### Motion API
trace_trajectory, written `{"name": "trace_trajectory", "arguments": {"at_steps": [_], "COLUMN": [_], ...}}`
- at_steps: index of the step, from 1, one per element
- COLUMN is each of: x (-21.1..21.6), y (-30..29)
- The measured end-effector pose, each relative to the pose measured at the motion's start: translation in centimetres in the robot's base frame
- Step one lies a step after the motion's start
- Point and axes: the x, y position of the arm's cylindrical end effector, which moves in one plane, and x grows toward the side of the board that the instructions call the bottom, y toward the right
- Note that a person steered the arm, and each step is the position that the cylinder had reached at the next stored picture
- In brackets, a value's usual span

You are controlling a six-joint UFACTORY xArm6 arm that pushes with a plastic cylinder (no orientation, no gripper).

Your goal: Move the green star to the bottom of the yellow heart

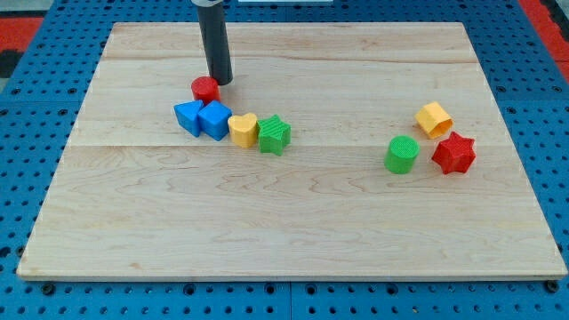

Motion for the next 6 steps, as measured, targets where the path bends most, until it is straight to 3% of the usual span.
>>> {"name": "trace_trajectory", "arguments": {"at_steps": [1,2,4,6], "x": [4.6,10.4,15.1,18.3], "y": [7.8,7.7,7.7,14.6]}}
